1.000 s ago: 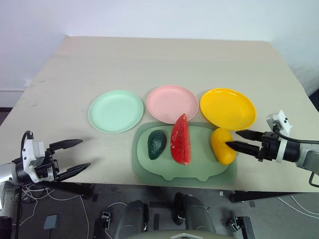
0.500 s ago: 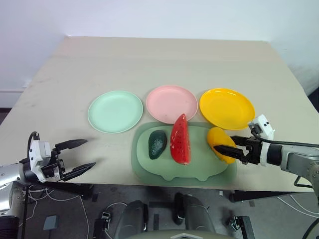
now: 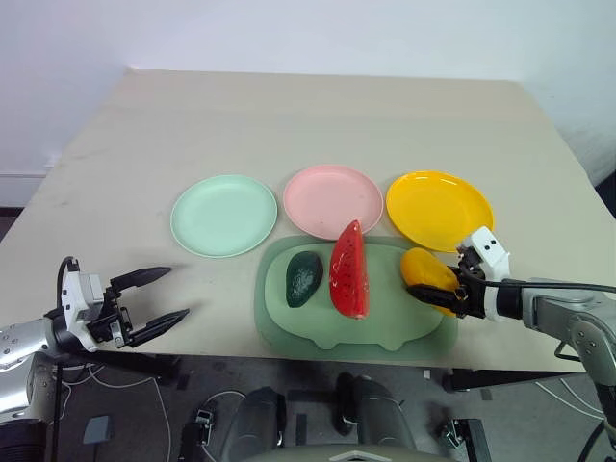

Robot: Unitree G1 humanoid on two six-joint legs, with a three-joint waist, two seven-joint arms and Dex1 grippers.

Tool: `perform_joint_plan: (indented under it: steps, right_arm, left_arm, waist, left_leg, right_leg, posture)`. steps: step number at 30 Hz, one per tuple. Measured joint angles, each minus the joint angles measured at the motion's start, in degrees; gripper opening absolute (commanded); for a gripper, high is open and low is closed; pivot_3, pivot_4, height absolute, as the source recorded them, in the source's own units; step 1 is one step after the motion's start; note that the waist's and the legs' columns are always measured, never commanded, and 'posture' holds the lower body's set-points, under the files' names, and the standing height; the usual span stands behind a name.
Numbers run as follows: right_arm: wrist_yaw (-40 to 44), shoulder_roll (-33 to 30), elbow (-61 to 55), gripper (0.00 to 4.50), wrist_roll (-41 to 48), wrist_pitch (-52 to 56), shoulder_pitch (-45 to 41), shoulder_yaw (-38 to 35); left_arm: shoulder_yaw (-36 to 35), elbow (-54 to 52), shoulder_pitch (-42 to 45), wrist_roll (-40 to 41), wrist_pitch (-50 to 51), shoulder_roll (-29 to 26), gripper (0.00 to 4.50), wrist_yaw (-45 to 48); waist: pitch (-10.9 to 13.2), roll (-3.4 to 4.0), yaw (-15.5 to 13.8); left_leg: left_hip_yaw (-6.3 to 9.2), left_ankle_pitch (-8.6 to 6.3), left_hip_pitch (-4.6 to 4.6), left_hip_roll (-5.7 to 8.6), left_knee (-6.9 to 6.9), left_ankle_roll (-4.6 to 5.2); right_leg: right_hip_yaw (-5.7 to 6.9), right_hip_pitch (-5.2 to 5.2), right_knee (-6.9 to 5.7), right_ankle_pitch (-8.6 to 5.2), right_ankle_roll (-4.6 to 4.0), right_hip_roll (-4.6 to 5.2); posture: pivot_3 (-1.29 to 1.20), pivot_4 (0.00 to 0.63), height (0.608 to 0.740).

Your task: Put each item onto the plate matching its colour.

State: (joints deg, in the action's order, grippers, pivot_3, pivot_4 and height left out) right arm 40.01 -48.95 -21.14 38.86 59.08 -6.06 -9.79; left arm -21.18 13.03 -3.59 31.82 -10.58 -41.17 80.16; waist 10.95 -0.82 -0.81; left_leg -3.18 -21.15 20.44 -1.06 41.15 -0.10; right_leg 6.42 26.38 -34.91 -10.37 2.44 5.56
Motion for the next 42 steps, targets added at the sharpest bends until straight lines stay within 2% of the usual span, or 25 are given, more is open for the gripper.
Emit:
perform_joint_plan:
  steps: [5, 8, 10, 13, 18, 24, 26, 28, 37, 42]
  right_arm:
    - [6.35, -1.63, -1.58, 3.14, 4.42, -0.23, 1.20, -2.28]
    - [8.13, -1.30, -0.82, 3.14, 7.56, -0.10, -1.15, -5.28]
    - [5.15, 2.44, 2.34, 3.14, 9.44, 0.24, -6.62, -8.07]
    - [-3.93, 7.31, 10.32, 3.14, 7.93, 0.49, -14.91, -9.79]
    - [-10.78, 10.20, 19.53, 3.14, -0.49, -2.67, -19.32, -4.51]
    - [-13.18, 12.56, 29.93, 3.14, -7.87, -8.22, -25.94, -0.75]
    - [-13.01, 12.92, 32.40, 3.90, -9.30, -9.35, -27.26, -0.31]
    - [-12.63, 13.16, 34.08, 4.47, -10.35, -10.13, -28.34, 0.30]
    - [-8.79, 11.96, 36.24, 4.47, -12.87, -11.01, -29.23, 1.27]
    - [-4.22, 7.33, 28.81, 4.47, -8.83, -5.88, -29.36, -1.01]
  left_arm:
    - [0.03, 1.08, 1.34, 0.03, 0.03, 0.24, 4.50, 0.12]
    - [0.00, 1.74, 2.15, 0.04, 0.02, 0.24, 4.50, 0.26]
    - [0.06, 2.25, 2.68, 0.04, 0.02, 0.44, 4.50, 0.28]
    - [0.05, 2.64, 4.00, 0.10, 0.03, 0.90, 4.50, 0.01]
    - [0.03, 3.85, 3.98, 0.05, 0.00, 1.30, 4.50, -0.37]
    - [0.11, 4.01, 4.68, -0.03, -0.15, 2.02, 4.50, -0.70]
    - [0.12, 4.13, 4.69, -0.10, -0.21, 2.11, 4.50, -0.94]
    - [0.12, 4.14, 4.72, -0.12, -0.35, 2.52, 4.50, -1.25]
    - [0.12, 3.99, 3.71, -0.12, -0.43, 3.03, 4.50, -1.81]
    - [0.07, 3.68, 3.17, -0.12, -0.83, 3.02, 4.50, -1.97]
  waist:
    - [0.02, 0.02, 0.05]
    - [0.02, 0.01, 0.11]
    - [0.03, -0.01, 0.40]
    - [0.03, 0.00, 0.23]
    - [0.04, 0.02, 0.18]
    - [0.05, 0.04, 0.46]
    - [0.06, 0.05, 0.50]
    - [0.06, 0.05, 0.54]
    - [0.07, 0.07, 0.56]
    - [0.10, 0.12, 0.52]
  left_leg:
    - [0.00, 0.00, 0.00, 0.00, 0.00, 0.00]
    - [0.00, 0.00, -0.02, 0.00, 0.00, 0.00]
    - [-0.05, 0.00, -0.02, -0.06, 0.00, 0.00]
    - [-0.04, 0.00, 0.02, -0.06, -0.03, -0.01]
    - [-0.09, -0.03, 0.10, 0.08, -0.08, 0.07]
    - [-0.09, -0.04, 0.04, 0.06, -0.08, 0.08]
    - [-0.08, -0.04, 0.04, 0.05, -0.08, 0.08]
    - [-0.09, -0.04, 0.03, 0.05, -0.07, 0.08]
    - [-0.08, -0.04, 0.04, 0.03, -0.07, 0.08]
    - [-0.06, -0.04, 0.06, 0.00, -0.08, 0.08]
  right_leg:
    - [0.00, 0.00, 0.00, 0.00, 0.00, 0.00]
    - [0.00, -0.01, 0.02, 0.00, 0.00, 0.00]
    - [-0.01, 0.01, 0.04, 0.01, 0.00, -0.05]
    - [-0.01, 0.05, 0.01, 0.01, -0.02, -0.06]
    - [-0.01, 0.11, 0.00, 0.02, 0.00, 0.00]
    - [-0.02, 0.10, -0.05, 0.02, 0.00, -0.01]
    - [-0.01, 0.10, -0.08, 0.02, 0.00, -0.01]
    - [-0.02, 0.09, -0.08, 0.02, 0.00, 0.00]
    - [-0.02, 0.10, -0.08, 0.03, 0.00, 0.01]
    - [-0.01, 0.13, -0.07, 0.02, 0.00, 0.01]
  posture:
    - [0.00, 0.150, 0.736]
    - [0.00, 0.150, 0.736]
    - [0.00, 0.150, 0.736]
    - [0.00, 0.150, 0.736]
    - [0.00, 0.150, 0.736]
    - [0.00, 0.150, 0.736]
    - [0.00, 0.150, 0.736]
    - [0.00, 0.150, 0.736]
    - [0.00, 0.150, 0.736]
    - [0.00, 0.150, 0.736]
